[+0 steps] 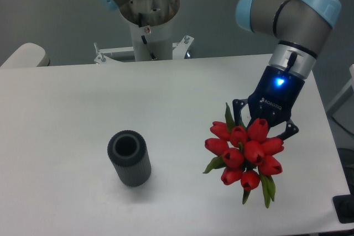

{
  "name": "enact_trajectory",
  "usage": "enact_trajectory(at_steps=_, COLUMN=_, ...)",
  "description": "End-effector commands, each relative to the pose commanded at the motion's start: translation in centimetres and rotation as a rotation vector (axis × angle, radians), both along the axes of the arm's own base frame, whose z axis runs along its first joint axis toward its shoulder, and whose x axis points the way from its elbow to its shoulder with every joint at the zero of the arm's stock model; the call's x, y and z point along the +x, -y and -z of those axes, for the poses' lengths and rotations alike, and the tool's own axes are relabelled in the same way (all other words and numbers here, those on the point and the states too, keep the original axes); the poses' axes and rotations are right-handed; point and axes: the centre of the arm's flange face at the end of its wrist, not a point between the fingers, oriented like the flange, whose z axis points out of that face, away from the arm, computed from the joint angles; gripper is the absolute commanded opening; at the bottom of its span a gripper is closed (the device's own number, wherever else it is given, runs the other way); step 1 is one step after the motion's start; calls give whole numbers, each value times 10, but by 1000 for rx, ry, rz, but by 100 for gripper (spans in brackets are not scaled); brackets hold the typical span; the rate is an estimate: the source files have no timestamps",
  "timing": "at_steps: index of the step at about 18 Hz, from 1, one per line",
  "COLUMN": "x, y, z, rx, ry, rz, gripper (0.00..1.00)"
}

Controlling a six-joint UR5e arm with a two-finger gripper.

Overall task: Insert the flowers into the vase
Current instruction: 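Carry the red tulip bunch with the gripper over the grey vase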

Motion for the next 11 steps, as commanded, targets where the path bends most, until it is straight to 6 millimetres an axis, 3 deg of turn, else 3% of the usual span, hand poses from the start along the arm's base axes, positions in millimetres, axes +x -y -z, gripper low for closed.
enact_trajectory(at_steps=5, x=20, y=-6, z=-6, rx=-4, ry=26, rz=2, gripper=26)
enact_trajectory(at_steps=11, x=63, y=-38, z=-23, rx=0, ry=123, rz=6, gripper=26)
